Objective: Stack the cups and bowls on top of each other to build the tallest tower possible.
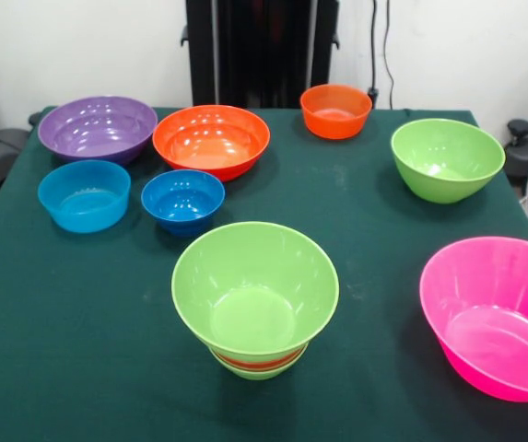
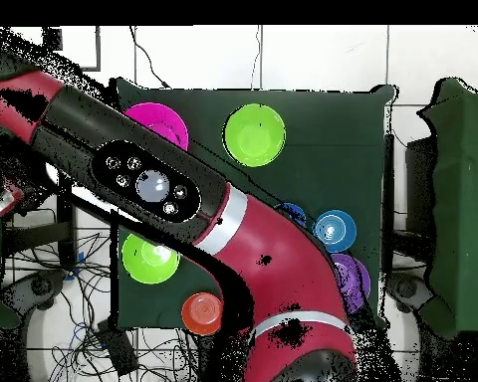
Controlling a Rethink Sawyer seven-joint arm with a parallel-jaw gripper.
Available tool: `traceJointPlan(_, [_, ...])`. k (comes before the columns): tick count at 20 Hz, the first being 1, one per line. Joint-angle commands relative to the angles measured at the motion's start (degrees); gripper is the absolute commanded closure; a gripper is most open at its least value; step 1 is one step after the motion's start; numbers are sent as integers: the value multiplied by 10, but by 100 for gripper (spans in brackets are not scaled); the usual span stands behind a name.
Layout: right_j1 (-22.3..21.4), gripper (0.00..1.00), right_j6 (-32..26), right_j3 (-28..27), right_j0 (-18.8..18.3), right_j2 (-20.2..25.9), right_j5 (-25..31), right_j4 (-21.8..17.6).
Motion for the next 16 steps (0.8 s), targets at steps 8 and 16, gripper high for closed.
traceJointPlan(8, [-64, 0, 171, 71, 33, -234, -109, 50])
traceJointPlan(16, [-105, 0, 137, 74, 53, -299, -163, 92])
